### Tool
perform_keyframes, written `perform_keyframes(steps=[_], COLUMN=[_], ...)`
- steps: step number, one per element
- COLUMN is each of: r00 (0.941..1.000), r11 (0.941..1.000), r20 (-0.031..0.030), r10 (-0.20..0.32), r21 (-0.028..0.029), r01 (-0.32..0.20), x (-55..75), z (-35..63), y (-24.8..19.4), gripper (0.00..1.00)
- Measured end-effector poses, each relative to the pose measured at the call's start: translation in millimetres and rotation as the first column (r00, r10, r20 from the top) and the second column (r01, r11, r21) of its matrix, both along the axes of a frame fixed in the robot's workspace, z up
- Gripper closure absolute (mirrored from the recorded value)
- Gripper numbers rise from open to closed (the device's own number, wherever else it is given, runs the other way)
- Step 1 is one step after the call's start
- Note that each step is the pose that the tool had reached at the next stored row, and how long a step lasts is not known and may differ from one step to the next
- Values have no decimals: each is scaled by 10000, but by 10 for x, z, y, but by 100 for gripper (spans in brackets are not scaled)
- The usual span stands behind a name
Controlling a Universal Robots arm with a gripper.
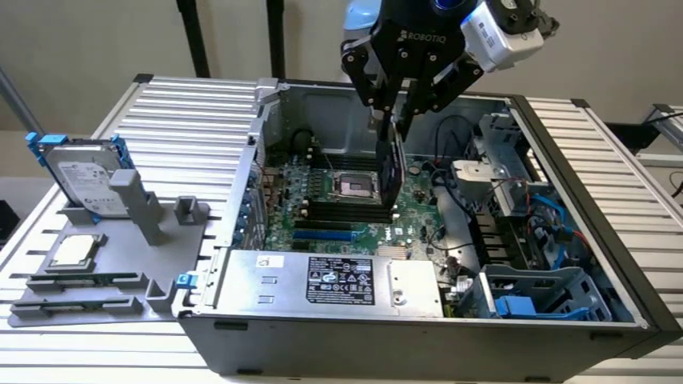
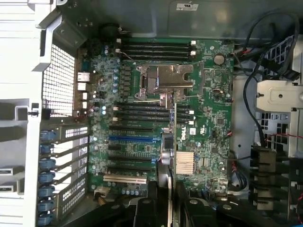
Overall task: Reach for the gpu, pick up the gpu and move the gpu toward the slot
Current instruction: 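Pick up the gpu and move the gpu toward the slot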
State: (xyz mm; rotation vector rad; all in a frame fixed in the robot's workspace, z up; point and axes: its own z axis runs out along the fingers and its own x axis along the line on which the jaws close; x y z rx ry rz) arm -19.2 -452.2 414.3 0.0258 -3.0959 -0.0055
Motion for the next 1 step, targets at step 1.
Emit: perform_keyframes(steps=[1], r00=[10000], r11=[10000], r20=[-5], r10=[0], r21=[-1], r01=[0], x=[0], z=[0], y=[0], gripper=[74])
